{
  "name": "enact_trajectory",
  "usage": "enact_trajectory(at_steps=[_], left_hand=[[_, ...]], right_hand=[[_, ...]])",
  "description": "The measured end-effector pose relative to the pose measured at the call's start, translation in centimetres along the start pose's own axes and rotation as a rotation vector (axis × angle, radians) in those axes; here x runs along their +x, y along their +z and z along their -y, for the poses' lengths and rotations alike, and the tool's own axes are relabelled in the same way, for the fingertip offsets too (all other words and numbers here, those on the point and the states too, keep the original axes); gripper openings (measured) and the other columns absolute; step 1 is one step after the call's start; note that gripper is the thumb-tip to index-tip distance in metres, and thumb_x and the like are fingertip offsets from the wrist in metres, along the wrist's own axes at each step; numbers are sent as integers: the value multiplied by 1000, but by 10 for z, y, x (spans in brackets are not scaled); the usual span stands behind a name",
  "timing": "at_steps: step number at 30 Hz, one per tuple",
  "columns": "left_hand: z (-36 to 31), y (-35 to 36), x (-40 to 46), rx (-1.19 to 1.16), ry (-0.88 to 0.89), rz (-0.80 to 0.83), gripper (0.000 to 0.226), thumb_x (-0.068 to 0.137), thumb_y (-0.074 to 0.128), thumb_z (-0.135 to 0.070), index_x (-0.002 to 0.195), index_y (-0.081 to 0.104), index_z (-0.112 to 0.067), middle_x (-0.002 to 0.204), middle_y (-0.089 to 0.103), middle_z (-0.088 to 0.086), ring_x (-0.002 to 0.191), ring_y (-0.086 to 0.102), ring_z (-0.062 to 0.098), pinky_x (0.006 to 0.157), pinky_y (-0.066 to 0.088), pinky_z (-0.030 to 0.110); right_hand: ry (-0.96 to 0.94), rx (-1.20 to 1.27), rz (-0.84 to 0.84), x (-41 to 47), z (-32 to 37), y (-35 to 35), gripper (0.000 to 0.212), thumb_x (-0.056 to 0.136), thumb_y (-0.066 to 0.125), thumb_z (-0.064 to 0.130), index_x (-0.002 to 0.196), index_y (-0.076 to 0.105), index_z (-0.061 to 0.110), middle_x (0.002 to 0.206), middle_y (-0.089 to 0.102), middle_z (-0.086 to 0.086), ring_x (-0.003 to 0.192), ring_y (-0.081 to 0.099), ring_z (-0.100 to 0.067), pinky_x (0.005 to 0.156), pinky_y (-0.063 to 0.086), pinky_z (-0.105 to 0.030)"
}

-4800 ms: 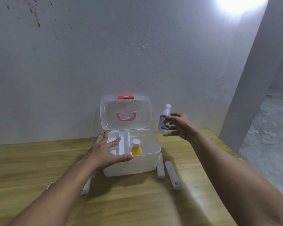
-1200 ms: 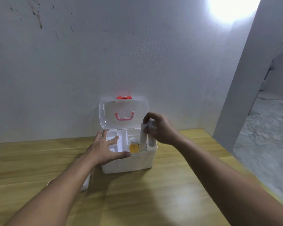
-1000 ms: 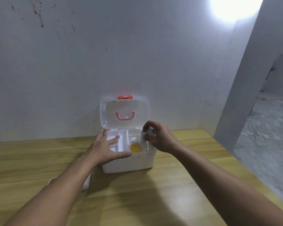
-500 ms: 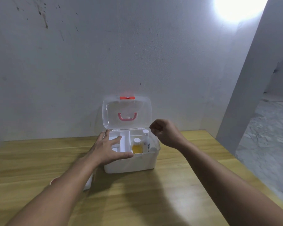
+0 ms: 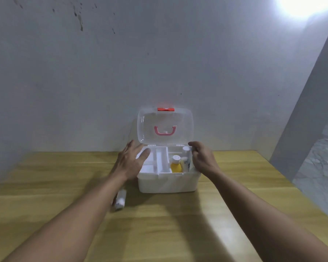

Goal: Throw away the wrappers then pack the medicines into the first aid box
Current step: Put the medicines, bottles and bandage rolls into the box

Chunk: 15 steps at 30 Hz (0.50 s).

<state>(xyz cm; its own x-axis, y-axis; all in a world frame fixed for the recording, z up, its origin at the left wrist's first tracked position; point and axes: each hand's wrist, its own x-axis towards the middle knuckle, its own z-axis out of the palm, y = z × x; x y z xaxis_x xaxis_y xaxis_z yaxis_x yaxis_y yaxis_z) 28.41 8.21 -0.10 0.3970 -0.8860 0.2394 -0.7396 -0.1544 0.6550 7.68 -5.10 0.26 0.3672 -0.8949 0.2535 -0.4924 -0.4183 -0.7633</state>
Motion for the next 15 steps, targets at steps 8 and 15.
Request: enact_trajectory(at_steps=[8, 15], left_hand=[[35, -32, -44, 65, -147, -74, 41, 96, 47, -25, 134, 52, -9, 146, 46, 8, 141, 32, 22, 113, 25, 31], [50, -28, -78, 197, -201, -87, 36, 79, 54, -42, 103, 71, -22, 114, 69, 1, 113, 56, 25, 90, 47, 32]], right_hand=[[-125, 26, 66, -21, 1, 8, 47, 97, 48, 43, 136, 52, 17, 136, 57, -9, 125, 52, -26, 101, 41, -37], [-132, -29, 45, -20, -3, 11, 43, 98, 44, 40, 136, 50, 21, 138, 56, -5, 129, 48, -25, 105, 39, -39]])
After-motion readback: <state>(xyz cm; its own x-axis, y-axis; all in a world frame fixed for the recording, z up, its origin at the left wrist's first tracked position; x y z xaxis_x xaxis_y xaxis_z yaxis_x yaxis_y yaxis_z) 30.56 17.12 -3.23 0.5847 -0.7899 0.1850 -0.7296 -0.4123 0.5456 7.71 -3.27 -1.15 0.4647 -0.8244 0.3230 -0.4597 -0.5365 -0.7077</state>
